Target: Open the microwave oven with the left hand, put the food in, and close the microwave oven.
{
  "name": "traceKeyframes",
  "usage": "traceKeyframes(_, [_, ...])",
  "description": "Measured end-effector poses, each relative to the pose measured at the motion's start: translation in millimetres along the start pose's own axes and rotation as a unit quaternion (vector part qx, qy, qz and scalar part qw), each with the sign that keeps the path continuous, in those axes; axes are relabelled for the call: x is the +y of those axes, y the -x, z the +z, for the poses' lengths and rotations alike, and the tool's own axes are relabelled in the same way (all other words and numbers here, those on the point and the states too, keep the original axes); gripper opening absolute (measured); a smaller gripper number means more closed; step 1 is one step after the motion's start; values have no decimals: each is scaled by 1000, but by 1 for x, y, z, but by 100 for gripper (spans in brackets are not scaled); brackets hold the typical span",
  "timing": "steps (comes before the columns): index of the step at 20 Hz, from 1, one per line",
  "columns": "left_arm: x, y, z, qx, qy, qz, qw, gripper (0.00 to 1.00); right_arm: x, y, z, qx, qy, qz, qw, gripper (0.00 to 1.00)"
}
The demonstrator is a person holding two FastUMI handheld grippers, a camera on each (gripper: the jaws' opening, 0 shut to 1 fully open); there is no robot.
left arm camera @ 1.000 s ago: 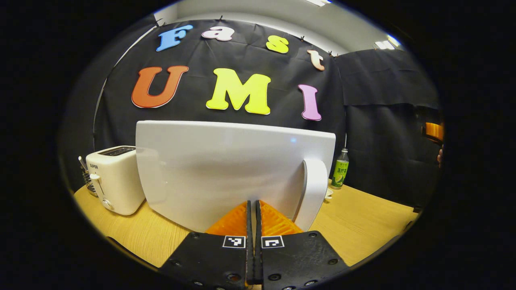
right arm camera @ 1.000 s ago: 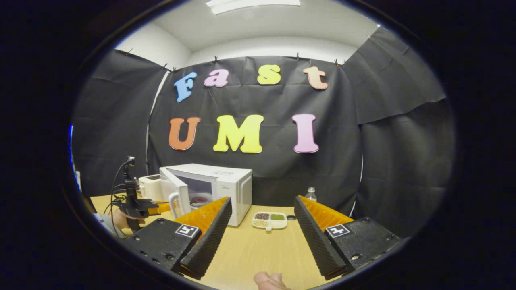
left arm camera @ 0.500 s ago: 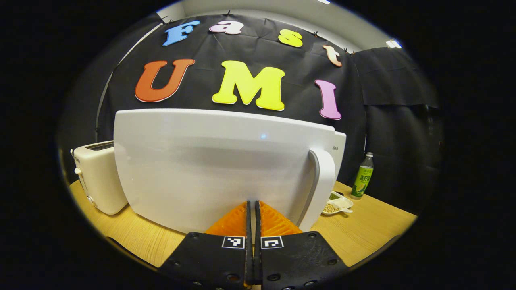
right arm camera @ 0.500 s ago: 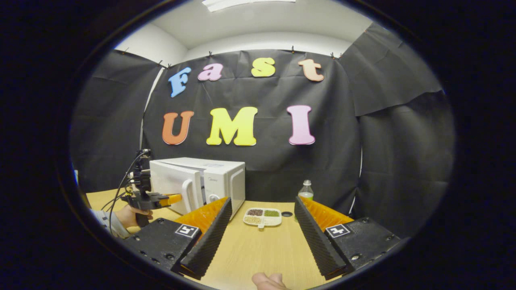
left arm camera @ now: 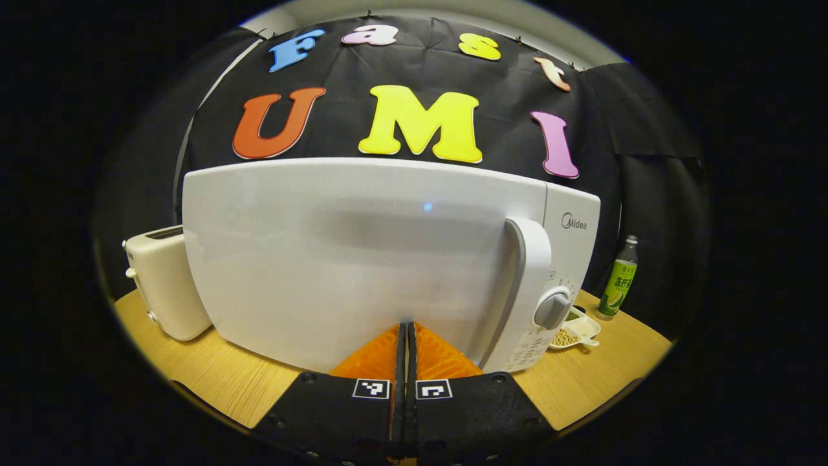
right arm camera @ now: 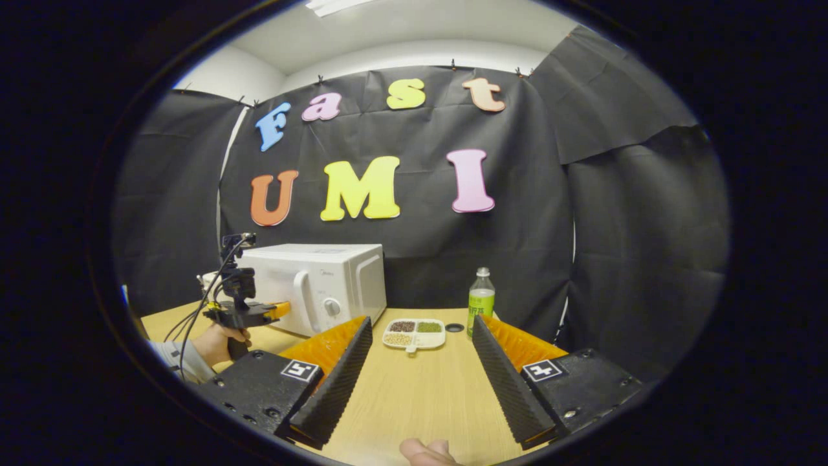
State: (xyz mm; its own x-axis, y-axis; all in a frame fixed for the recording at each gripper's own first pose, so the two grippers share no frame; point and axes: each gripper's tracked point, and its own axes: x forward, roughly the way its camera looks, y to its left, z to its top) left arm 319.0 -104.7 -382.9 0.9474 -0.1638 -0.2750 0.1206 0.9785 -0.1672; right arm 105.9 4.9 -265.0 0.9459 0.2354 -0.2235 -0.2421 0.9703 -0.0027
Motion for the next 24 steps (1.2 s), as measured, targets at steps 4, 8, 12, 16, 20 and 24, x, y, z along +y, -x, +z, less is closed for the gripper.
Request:
traceKeyframes(4, [-6, 25, -10, 35, 10, -9, 999, 0, 9, 18, -3, 13, -5, 3, 1000, 99])
traceKeyframes(8, [-2, 76, 1, 29, 0, 2, 1000, 19, 17, 39, 5, 11, -17, 4, 1000, 99])
traceKeyframes(12, [15, 142, 21, 21, -45, 55, 997, 97, 20, 72, 23, -8, -8, -13, 1000, 99])
traceKeyframes(16, [7, 207, 52, -2, -63, 63, 996, 97, 25, 91, 37, -19, -9, -18, 1000, 99])
traceKeyframes(20, [-1, 280, 102, -38, -51, 69, 996, 97, 31, 121, 65, -34, -16, -25, 999, 99])
traceKeyframes(24, [-20, 360, 165, -104, -37, 45, 993, 96, 34, 167, 115, -89, -20, -46, 995, 99])
